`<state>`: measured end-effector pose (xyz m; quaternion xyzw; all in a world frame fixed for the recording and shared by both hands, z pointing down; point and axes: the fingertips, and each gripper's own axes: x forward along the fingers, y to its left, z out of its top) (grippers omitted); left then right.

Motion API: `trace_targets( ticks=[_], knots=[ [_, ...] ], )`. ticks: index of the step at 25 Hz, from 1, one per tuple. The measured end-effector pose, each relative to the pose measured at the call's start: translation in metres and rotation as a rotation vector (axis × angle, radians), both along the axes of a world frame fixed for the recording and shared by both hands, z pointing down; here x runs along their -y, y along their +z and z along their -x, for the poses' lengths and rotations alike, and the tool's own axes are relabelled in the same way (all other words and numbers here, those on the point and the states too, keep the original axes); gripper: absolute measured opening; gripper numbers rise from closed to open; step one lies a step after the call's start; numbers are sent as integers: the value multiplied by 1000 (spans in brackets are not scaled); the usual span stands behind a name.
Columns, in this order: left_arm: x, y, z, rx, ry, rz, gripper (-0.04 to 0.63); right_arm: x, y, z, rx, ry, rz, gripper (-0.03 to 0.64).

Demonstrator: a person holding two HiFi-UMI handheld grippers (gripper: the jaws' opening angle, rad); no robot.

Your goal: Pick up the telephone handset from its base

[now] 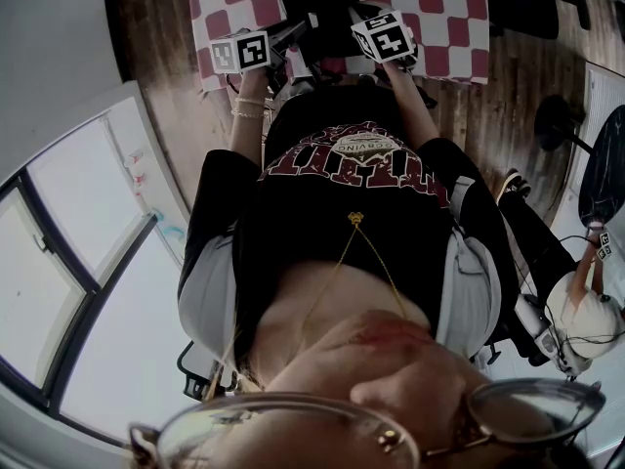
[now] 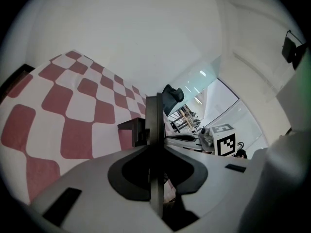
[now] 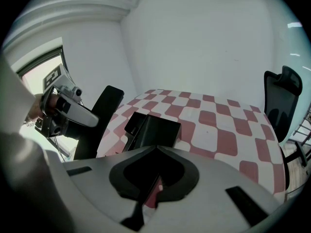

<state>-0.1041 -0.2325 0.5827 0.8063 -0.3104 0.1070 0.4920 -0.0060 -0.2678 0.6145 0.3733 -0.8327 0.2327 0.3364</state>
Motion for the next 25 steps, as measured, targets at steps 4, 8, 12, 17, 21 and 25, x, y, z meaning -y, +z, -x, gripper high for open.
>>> trace_targets(
  ticks=[4,8,12,17,21,25],
  knots=[
    [2,-9,8,-18,-16,-7,81,0,-1,1,0,3,-2,18],
    [4,-18,15,-35,-32,-16,81,1,-1,0,-1,5,-2,18],
    [8,-27,20,-47,-33,-34,81,2,0,0,1,6,3,18],
    [12,-40,25,-79,-46,-54,81,1,0,-1,5,6,9,18],
    [15,-51,28,-123,-51,-81,81,1,0,0,11,4,15,18],
    [19,-64,32,-163,-57,-99,81,2,0,-1,14,5,18,18]
  ],
)
